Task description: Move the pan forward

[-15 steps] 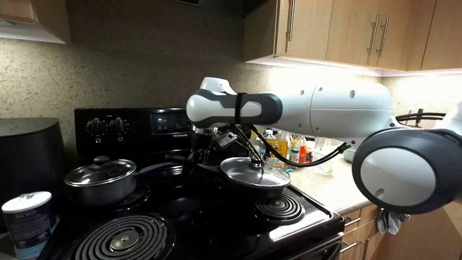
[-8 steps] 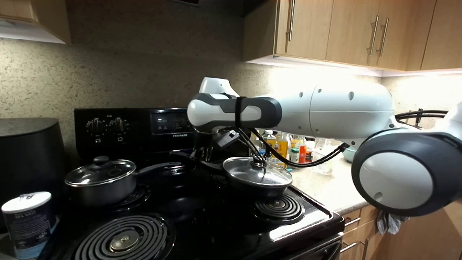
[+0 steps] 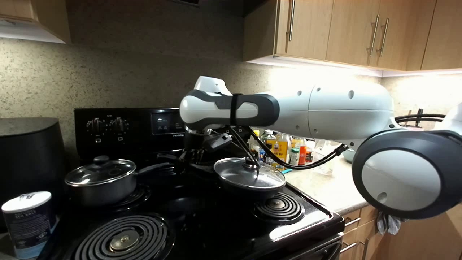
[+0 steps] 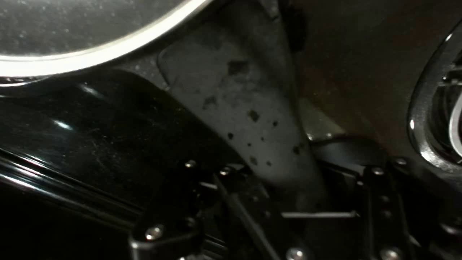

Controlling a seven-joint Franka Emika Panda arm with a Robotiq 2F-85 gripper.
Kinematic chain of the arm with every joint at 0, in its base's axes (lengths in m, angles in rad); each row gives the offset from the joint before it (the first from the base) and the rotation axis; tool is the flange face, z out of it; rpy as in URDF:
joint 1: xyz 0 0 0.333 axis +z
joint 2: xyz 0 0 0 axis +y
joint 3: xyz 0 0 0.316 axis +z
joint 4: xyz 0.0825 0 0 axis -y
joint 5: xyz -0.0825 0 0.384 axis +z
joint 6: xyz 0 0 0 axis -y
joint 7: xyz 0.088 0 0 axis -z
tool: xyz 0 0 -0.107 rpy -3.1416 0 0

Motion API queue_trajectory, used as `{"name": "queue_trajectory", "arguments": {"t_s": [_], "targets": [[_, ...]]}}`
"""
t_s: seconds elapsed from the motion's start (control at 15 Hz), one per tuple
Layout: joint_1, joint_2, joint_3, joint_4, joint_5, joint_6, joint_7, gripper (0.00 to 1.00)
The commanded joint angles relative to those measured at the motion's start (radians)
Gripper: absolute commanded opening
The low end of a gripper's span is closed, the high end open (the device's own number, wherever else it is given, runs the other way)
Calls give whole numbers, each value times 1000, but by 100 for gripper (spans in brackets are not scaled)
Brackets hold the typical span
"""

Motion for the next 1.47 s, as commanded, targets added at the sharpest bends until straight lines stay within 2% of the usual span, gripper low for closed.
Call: {"name": "queue_trajectory", "arguments": {"t_s": [0.0, 0.07, 0.4, 0.53, 1.07, 1.2, 1.27, 1.4], "targets": [[14, -36, 18, -16, 24, -11, 1, 0], [19, -32, -1, -15, 6, -3, 12, 0], [18, -15, 0, -20, 8, 8, -16, 0], [26, -22, 1, -29, 3, -18, -50, 0], [16, -38, 31, -35, 39, -116, -8, 0], [22, -41, 13, -34, 22, -105, 14, 0], [25, -9, 8, -32, 12, -55, -23, 0], [27, 0, 7, -22, 12, -56, -24, 0]]}}
